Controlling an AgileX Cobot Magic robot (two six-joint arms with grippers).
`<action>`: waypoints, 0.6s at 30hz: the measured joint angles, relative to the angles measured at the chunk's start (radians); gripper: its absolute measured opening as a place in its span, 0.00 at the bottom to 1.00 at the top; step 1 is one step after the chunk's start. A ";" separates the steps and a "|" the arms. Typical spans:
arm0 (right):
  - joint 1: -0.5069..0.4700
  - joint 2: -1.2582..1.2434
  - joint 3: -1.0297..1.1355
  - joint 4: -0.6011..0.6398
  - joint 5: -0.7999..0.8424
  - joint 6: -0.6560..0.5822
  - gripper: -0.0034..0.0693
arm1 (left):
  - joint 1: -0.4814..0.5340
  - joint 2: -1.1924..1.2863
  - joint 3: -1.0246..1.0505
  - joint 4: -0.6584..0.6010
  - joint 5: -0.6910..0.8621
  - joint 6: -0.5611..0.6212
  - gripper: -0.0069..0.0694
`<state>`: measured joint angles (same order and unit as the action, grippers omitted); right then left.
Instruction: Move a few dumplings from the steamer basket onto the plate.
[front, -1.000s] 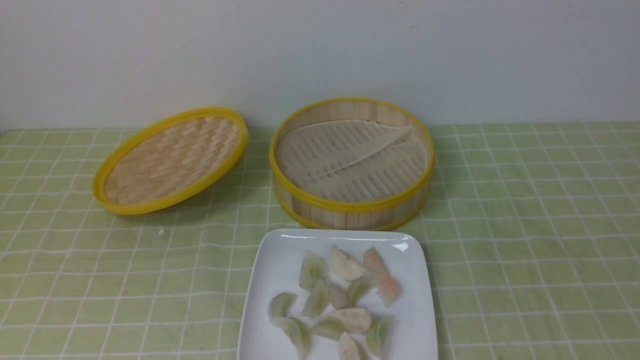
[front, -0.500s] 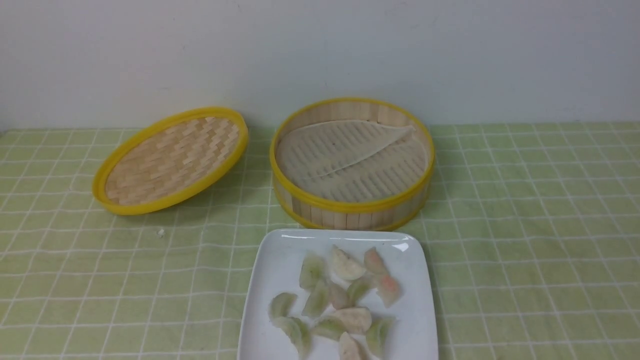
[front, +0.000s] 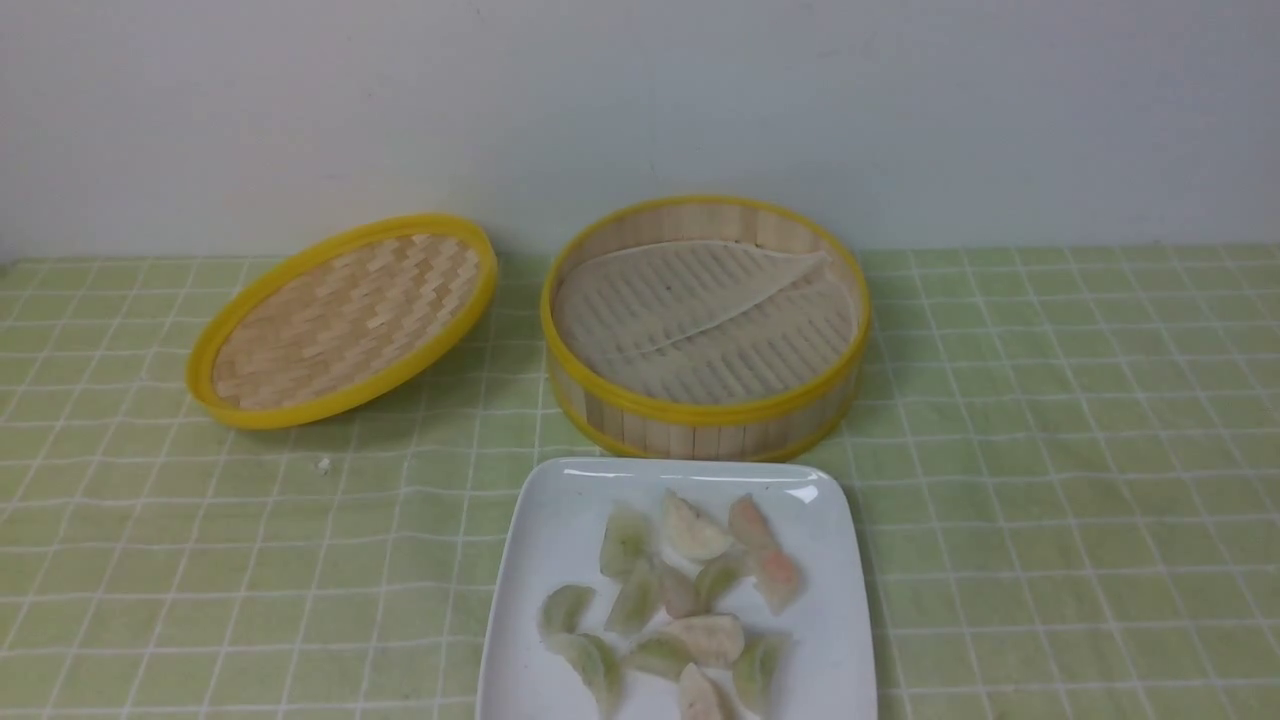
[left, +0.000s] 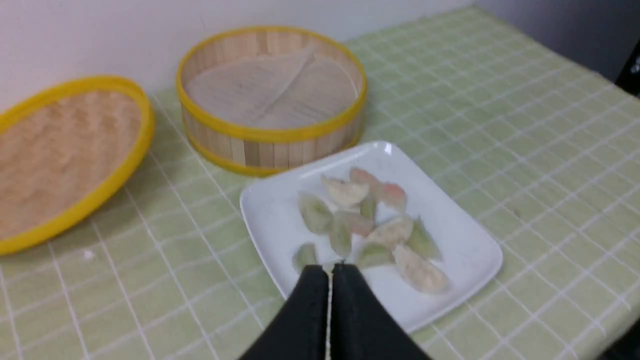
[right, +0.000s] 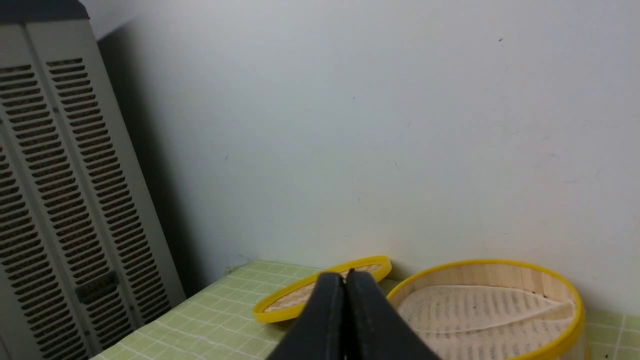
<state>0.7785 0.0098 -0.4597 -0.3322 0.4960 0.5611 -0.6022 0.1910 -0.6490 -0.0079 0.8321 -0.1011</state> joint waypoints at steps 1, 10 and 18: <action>0.000 0.000 0.000 0.000 0.000 0.000 0.03 | 0.020 -0.011 0.024 0.008 -0.050 0.013 0.08; 0.000 0.000 0.000 -0.001 0.000 0.000 0.03 | 0.324 -0.143 0.392 -0.027 -0.443 0.121 0.08; 0.000 0.000 0.000 -0.001 0.000 0.000 0.03 | 0.546 -0.201 0.664 -0.038 -0.524 0.131 0.08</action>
<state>0.7785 0.0098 -0.4597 -0.3332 0.4960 0.5611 -0.0567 -0.0098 0.0153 -0.0459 0.3077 0.0298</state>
